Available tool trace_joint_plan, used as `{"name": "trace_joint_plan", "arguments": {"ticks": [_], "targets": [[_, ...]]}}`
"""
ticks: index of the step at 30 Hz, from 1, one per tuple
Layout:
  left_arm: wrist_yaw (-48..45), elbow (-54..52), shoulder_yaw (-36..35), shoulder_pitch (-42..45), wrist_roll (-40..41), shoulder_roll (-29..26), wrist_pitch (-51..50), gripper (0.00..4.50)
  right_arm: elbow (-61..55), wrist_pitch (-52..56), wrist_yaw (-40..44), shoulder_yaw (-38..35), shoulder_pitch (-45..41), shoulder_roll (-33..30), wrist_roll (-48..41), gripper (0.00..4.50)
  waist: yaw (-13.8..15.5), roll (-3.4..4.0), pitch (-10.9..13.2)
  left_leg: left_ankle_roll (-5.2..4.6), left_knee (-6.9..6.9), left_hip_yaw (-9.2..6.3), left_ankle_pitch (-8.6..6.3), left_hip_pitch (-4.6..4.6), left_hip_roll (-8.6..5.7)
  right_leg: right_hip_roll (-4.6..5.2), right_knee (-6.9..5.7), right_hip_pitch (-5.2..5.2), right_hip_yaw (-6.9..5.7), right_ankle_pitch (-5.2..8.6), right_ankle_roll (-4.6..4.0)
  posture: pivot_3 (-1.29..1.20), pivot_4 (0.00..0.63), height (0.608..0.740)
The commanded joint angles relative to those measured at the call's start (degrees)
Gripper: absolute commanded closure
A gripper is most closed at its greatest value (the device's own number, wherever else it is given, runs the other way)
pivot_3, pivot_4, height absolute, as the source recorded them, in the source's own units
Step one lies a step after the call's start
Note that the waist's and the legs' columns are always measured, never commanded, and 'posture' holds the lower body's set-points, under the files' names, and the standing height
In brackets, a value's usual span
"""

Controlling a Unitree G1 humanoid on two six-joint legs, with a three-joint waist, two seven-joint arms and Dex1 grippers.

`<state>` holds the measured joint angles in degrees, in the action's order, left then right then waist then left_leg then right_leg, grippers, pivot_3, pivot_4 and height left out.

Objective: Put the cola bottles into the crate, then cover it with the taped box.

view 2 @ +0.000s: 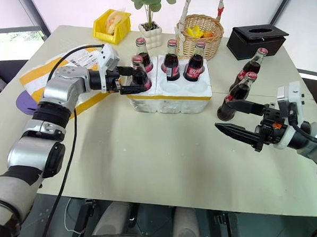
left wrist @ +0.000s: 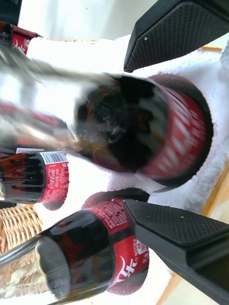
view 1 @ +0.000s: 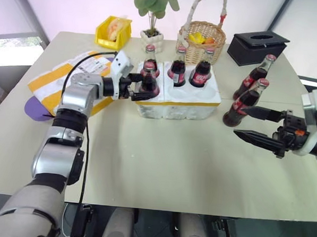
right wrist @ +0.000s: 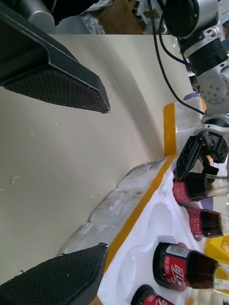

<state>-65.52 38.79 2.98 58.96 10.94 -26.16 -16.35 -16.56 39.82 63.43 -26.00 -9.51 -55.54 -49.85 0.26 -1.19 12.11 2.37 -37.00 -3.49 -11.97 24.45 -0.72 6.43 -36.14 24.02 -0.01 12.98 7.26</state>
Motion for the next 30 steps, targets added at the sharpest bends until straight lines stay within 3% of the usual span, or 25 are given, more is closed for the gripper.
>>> {"name": "trace_joint_plan", "arguments": {"ticks": [1, 10, 17, 22, 30], "targets": [[-0.8, -7.0, -2.4, -0.6, 2.6, -2.4, -2.5, 0.07, 0.2, -1.3, 0.8, -0.9, -0.1, -0.6, 0.5, 0.00, 0.0, 0.00, 0.0, 0.00, 0.00, -0.01, 0.00, 0.00, 0.00, 0.00, -0.01, 0.00, 0.00, 0.00, 0.00, 0.00, 0.150, 0.740], [-3.9, -33.5, -9.5, -7.6, 15.5, -14.8, -21.6, 0.07, 2.3, -1.5, 0.1, -0.2, -0.3, -1.0, 3.3, 0.00, -1.0, 0.02, 0.0, 0.00, 0.02, -0.01, 0.00, -0.02, 0.04, 0.00, -0.02, 0.00, 0.01, 0.00, -0.01, 0.00, 0.150, 0.740], [-0.7, -48.4, -17.3, -11.5, 34.4, -18.1, -41.9, 0.07, 3.3, -5.0, -5.7, 0.5, 0.8, 2.4, 9.0, 0.00, -1.0, 0.02, 0.0, 0.00, -0.02, -0.02, 0.00, -0.06, 0.05, 0.00, 0.01, -0.09, 0.01, 0.01, -0.03, 0.00, 0.150, 0.740], [0.8, -54.4, -17.6, -16.5, 39.4, -19.6, -44.6, 0.07, 4.9, -5.2, -9.5, -0.3, 2.0, 4.7, 10.6, 0.00, -1.0, 0.03, 0.0, 0.00, -0.02, -0.02, 0.00, -0.08, 0.04, -0.01, 0.00, -0.11, 0.02, 0.01, -0.05, 0.00, 0.150, 0.740], [3.5, -56.1, -16.4, -20.3, 40.3, -19.9, -42.1, 0.07, 10.1, -6.2, -18.1, 0.3, -1.6, 11.2, 12.2, 0.00, -1.2, 0.04, 0.0, 0.00, -0.04, 0.01, 0.00, -0.12, 0.05, -0.02, 0.01, -0.13, 0.05, 0.10, -0.31, 0.00, 0.150, 0.740]]}}
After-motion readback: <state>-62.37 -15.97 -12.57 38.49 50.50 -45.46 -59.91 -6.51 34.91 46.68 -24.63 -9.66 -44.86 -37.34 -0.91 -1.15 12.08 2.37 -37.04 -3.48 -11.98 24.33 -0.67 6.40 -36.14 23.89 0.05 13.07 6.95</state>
